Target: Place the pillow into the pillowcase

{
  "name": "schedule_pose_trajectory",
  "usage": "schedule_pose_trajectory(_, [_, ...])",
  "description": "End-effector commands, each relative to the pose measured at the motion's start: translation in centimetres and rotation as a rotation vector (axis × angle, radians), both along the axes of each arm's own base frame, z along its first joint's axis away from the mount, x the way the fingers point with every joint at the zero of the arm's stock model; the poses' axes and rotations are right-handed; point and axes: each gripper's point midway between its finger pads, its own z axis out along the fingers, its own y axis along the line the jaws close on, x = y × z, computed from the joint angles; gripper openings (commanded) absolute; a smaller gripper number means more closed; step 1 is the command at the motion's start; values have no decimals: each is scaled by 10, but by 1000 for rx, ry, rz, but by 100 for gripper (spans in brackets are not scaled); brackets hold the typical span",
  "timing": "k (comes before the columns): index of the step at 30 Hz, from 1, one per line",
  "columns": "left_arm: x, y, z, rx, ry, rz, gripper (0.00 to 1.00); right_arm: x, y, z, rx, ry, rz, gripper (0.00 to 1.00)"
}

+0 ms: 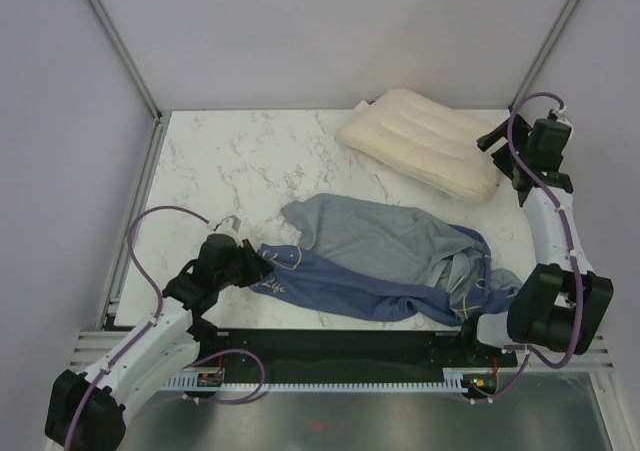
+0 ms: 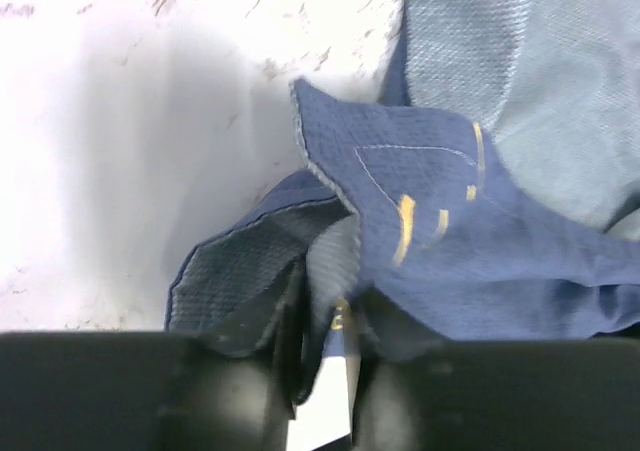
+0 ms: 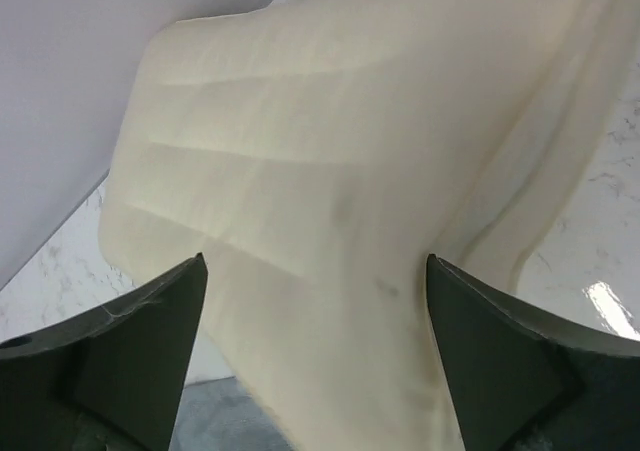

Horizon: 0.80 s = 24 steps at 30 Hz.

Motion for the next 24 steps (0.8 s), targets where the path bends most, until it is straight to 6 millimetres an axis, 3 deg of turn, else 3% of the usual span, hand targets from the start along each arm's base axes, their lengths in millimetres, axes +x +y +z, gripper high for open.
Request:
schedule_pose_trajectory(1, [12,-4,27,-5,-93,-33,31,-4,9,19,-42,-69,11,98])
schedule_pose_trajectory(2, [14,-4,32,-5,-103,-31,50,-2,20,16,-32,-65,71,98])
schedule_pose_trajectory(4, [16,-4,33,4,-102,-29,66,8,50,19,-55,-73,180,98])
schedule_pose_trajectory(5, [19,-4,39,6,-114,-27,79,15,63,31,-81,-94,219,98])
schedule_pose_trajectory(6, [21,-3,42,20,-123,-31,82,20,92,31,-127,-88,301,98])
schedule_pose_trajectory(7, [24,2,43,49,-124,-15,85,23,103,9,-144,-3,326,98])
schedule_pose_trajectory(8, [28,4,54,69,-131,-6,86,26,115,6,-182,20,347,98])
schedule_pose_trajectory(9, [30,6,57,79,-134,1,88,33,135,16,-245,7,388,98])
schedule_pose_trajectory(10, [34,8,61,91,-148,20,89,37,143,-5,-273,72,410,98])
schedule_pose_trajectory(12, [42,5,73,91,-157,16,89,45,165,-5,-344,82,446,98])
schedule_pose_trajectory(13, [44,4,75,93,-155,12,89,49,173,-23,-397,117,495,98])
schedule_pose_trajectory(15, [56,1,80,123,-147,4,90,51,197,-34,-452,131,553,98])
schedule_pose_trajectory(16, [62,2,82,146,-145,10,92,55,193,-53,-516,183,524,98])
schedule_pose_trajectory(18, [78,0,84,200,-134,-2,93,60,197,-60,-610,215,485,98])
schedule_pose_trajectory(19, [84,-1,85,217,-129,-2,94,62,183,-77,-703,286,426,98])
schedule_pose_trajectory(20, [94,-6,95,220,-144,-11,94,66,183,-78,-741,294,410,98])
schedule_pose_trajectory(21, [98,-13,80,249,-95,-33,94,65,184,-85,-774,322,414,98])
schedule_pose_trajectory(23, [111,-23,80,277,-88,-45,94,68,171,-105,-852,392,372,98])
schedule_pose_trajectory(24, [113,-32,63,310,-48,-71,95,68,168,-112,-874,415,362,98])
